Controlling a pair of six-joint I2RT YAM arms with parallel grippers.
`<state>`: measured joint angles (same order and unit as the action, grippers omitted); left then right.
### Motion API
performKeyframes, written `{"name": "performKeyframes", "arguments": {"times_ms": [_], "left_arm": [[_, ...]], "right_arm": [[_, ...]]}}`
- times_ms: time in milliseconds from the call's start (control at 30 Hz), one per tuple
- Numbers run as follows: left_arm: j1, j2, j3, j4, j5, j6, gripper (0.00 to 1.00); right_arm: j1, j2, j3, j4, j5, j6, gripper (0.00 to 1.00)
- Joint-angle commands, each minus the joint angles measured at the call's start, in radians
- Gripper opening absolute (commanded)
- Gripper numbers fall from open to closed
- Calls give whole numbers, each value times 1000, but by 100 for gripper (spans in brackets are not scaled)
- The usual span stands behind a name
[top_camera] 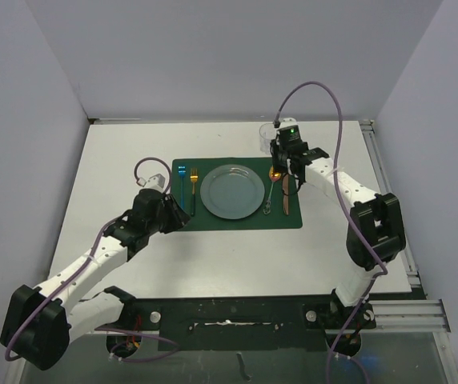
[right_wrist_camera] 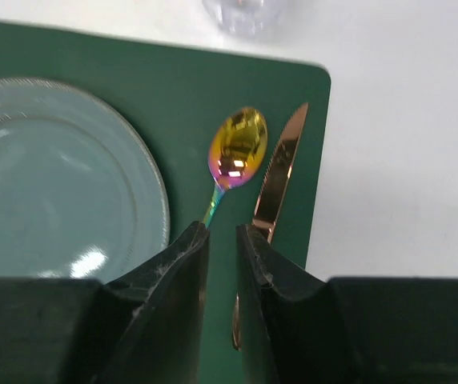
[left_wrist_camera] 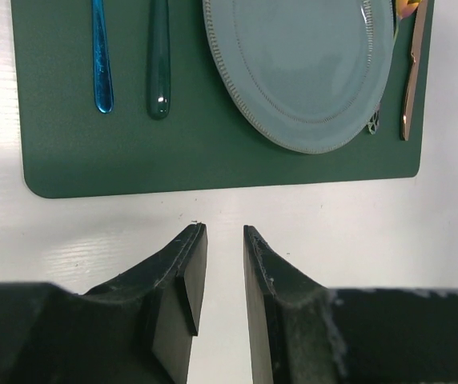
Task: Set the dinner table for one person
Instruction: Place the cup at the center of the board, then adjust the spoon at the center of the board.
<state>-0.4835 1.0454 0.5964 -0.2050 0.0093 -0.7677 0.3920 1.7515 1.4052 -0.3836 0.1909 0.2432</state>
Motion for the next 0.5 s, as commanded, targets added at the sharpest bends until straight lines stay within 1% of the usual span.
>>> {"name": "performKeyframes", "arguments": {"times_ms": [0, 100, 300, 467], "left_arm": [[-1, 0, 5, 76, 31, -15, 25], [-1, -5, 13, 70, 26, -13, 25], [-1, -6, 11, 70, 21, -15, 25], [-1, -4, 10, 69, 25, -9, 25]], "right_arm": [[17, -45, -49, 0, 29, 33, 22], [31, -30, -55, -26, 75, 36, 22], [55, 8, -78, -43, 36, 55, 21], [108, 58, -85, -76, 105, 61, 21]]}}
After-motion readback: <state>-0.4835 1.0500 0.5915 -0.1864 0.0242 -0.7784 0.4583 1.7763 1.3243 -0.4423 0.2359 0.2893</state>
